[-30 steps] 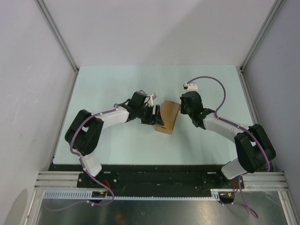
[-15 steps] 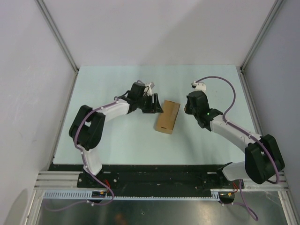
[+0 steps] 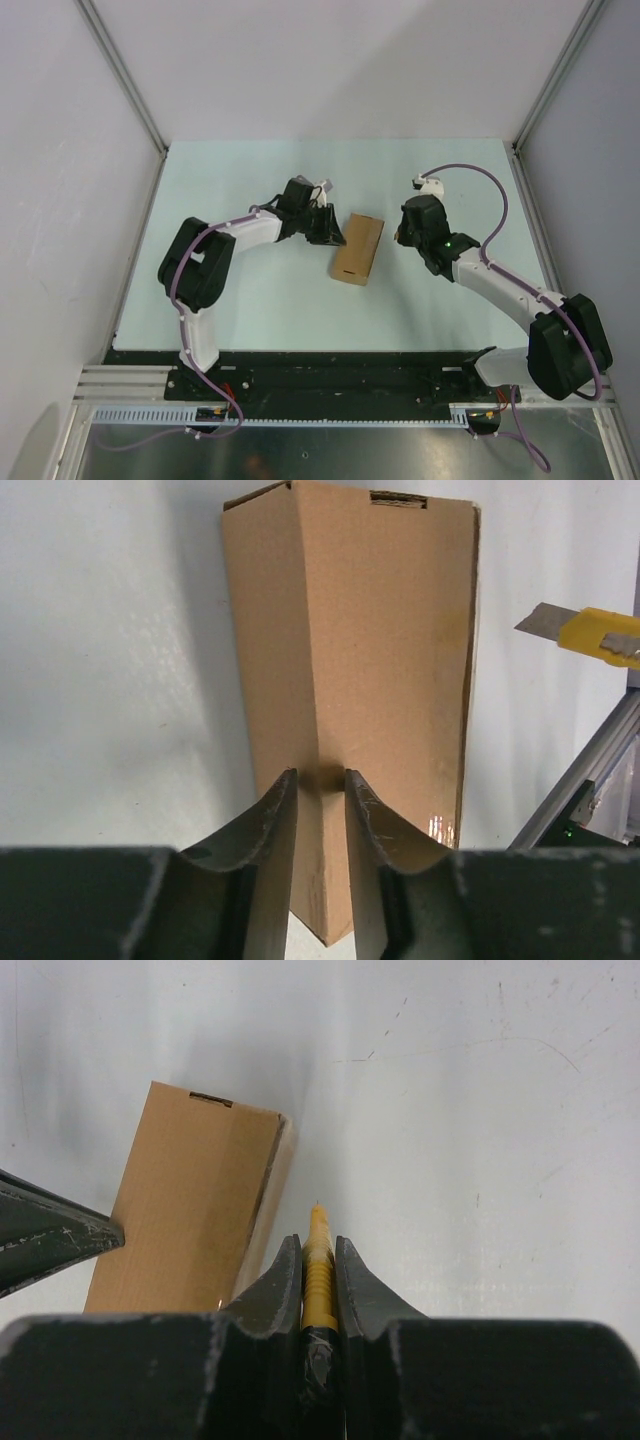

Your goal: Unpack the express box

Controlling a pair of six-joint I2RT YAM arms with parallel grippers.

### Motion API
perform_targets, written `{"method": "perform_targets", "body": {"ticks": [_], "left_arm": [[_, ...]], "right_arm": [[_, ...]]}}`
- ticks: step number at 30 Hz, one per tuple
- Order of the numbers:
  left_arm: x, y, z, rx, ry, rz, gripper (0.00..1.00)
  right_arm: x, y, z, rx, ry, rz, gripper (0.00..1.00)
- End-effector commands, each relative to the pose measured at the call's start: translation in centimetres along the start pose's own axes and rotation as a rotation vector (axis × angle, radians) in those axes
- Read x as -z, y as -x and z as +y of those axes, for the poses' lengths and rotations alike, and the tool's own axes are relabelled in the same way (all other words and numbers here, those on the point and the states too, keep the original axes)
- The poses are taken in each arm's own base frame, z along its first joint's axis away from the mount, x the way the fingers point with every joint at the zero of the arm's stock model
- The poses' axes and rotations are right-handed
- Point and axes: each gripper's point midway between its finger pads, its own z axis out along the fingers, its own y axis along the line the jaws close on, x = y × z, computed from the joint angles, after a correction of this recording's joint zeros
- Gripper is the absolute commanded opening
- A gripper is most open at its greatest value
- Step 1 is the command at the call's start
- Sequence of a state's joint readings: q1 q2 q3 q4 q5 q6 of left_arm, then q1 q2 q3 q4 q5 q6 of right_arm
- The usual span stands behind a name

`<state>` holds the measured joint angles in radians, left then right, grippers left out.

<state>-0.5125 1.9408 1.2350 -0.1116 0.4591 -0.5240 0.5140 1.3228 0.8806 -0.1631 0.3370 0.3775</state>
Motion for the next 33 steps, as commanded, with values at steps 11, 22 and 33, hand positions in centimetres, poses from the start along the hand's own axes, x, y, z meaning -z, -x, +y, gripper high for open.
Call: {"method": "perform_targets", "body": {"ticks": [11,22,33], "left_arm": [[1.6,0.2,4.5,0.062,0.065,-0.022,0.24],[2.0,-0.2,5.2,0.072,0.079,-0.021,0.24],[4.3,1.8,6.7,0.081,0.131,-0.103,0.26]], "right_arm": [[0.4,1.0,0.2,-0.032,0.011,-0.039,0.00],[0.0,0.8,1.3,-0.024,0.058,-0.031,0.00],[2.0,0.2,8.1,0.144,0.312,-0.057,0.00]]}}
